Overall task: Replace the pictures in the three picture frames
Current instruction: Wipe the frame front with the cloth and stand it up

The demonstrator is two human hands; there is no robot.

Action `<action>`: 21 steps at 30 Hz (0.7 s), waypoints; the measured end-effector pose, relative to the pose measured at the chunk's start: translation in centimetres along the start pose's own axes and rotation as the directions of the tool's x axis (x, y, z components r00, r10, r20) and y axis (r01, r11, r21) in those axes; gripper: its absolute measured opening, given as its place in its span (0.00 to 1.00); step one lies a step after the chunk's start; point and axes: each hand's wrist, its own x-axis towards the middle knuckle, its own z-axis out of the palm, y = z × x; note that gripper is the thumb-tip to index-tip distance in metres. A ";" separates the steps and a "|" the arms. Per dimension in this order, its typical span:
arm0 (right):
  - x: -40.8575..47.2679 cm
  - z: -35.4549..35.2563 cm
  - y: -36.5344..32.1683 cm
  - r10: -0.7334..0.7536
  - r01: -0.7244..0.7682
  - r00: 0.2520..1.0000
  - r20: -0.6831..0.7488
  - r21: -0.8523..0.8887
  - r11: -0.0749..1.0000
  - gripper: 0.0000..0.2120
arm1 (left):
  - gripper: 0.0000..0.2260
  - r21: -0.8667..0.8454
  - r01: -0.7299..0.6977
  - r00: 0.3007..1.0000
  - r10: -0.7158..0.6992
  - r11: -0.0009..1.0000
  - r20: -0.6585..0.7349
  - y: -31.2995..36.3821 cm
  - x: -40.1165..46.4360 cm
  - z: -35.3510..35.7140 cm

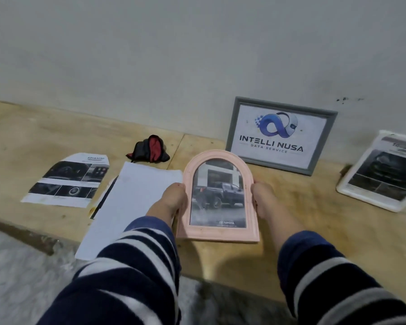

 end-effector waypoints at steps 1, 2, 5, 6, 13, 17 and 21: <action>0.5 0.4 0.2 0.013 -0.014 1.000 -0.024 -0.018 1.000 0.16 | 0.14 0.003 0.008 1.000 -0.008 1.000 0.003 0.0 0.7 0.0; 0.7 0.7 0.3 0.013 -0.015 0.999 -0.038 -0.042 0.999 0.16 | 0.16 0.002 0.016 1.000 -0.016 1.000 0.009 0.0 1.3 0.1; 2.6 1.8 0.8 -0.004 -0.006 0.995 -0.096 -0.105 0.994 0.15 | 0.17 0.073 0.040 0.997 -0.045 0.997 0.061 0.1 3.3 0.1; 2.8 2.1 0.9 -0.009 -0.006 0.994 -0.113 -0.126 0.992 0.16 | 0.16 0.104 0.023 0.997 -0.030 0.994 0.065 0.1 3.9 0.3; 5.5 2.5 1.8 0.086 -0.129 0.958 -0.274 -0.144 0.981 0.15 | 0.14 0.417 -0.148 0.986 0.167 0.897 -0.009 0.7 5.8 1.2; 6.1 2.7 1.4 0.086 -0.179 0.945 -0.315 -0.281 0.943 0.11 | 0.11 0.522 -0.165 0.978 0.207 0.837 -0.022 0.7 6.5 1.3; 6.2 2.7 0.9 0.070 -0.246 0.937 -0.343 -0.504 0.828 0.11 | 0.09 0.599 -0.174 0.967 0.250 0.781 -0.045 1.0 6.6 1.2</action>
